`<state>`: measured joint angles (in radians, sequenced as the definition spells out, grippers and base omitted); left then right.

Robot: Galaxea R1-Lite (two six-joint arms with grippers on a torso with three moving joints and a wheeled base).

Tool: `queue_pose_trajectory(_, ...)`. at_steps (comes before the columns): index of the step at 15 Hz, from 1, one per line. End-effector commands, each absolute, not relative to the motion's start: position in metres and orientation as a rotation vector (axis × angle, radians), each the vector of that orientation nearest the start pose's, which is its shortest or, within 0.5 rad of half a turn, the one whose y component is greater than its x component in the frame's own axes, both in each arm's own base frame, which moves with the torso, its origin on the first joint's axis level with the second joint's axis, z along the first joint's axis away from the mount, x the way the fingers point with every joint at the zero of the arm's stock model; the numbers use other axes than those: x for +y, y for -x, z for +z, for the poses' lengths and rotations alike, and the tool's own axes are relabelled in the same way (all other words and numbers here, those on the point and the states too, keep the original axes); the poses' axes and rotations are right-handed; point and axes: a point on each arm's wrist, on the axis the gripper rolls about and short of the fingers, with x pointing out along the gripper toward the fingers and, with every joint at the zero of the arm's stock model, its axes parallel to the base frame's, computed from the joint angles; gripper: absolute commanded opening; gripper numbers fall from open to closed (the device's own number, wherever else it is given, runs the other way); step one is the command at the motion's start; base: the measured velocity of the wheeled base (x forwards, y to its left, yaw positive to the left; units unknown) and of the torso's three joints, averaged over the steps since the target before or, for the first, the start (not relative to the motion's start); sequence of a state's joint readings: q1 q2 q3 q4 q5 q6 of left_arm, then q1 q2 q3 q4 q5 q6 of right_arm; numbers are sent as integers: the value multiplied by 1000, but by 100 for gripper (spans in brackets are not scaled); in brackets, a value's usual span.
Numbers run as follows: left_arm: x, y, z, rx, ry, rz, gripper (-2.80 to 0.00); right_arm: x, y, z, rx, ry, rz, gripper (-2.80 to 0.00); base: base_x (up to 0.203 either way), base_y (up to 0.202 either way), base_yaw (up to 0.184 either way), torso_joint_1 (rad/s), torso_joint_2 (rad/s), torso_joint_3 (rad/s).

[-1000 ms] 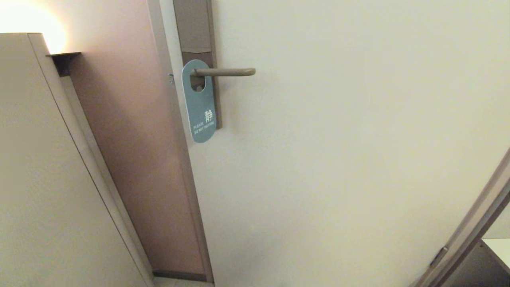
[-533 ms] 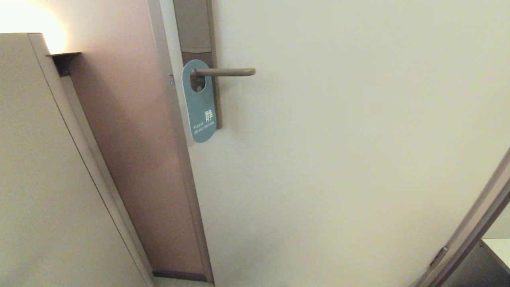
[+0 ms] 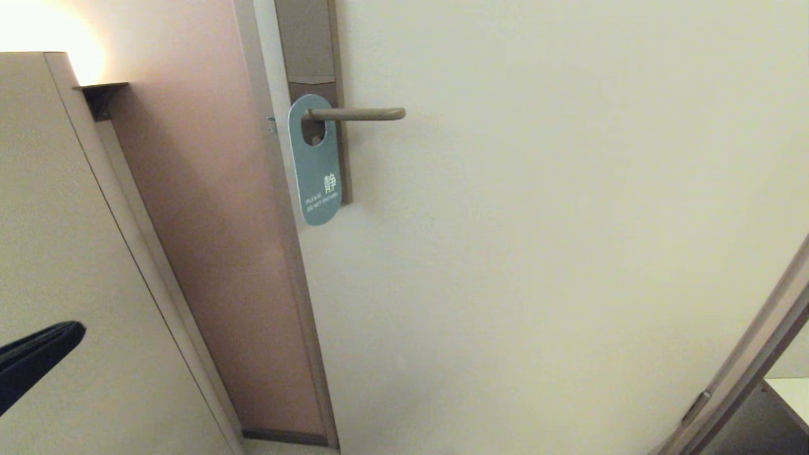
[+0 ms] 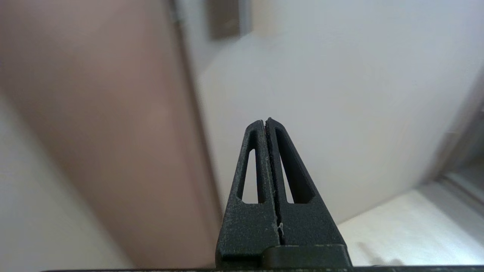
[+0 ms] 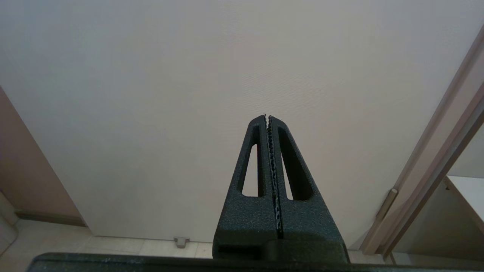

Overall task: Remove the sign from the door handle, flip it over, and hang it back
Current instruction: Hang the sign back with the other side facing out

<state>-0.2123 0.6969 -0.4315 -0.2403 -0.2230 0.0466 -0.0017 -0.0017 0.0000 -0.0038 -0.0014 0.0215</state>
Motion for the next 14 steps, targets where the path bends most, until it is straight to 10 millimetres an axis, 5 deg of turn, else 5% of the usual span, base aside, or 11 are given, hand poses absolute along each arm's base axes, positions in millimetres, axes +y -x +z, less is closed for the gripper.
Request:
queue_pose_trajectory(1,-32,-96,215,120,-44,-494,-280,0,23,76,-5,-21,-3,-280,0,0,0,0,0,0)
queue_pose_trajectory(8,-75,-204,238,84,-27,-553,-280,0,23,76,-5,-21,-3,-280,0,0,0,0,0,0)
queue_pose_trajectory(14,-92,-234,240,58,-27,-581,-280,0,23,76,-5,-21,-4,-280,0,0,0,0,0,0)
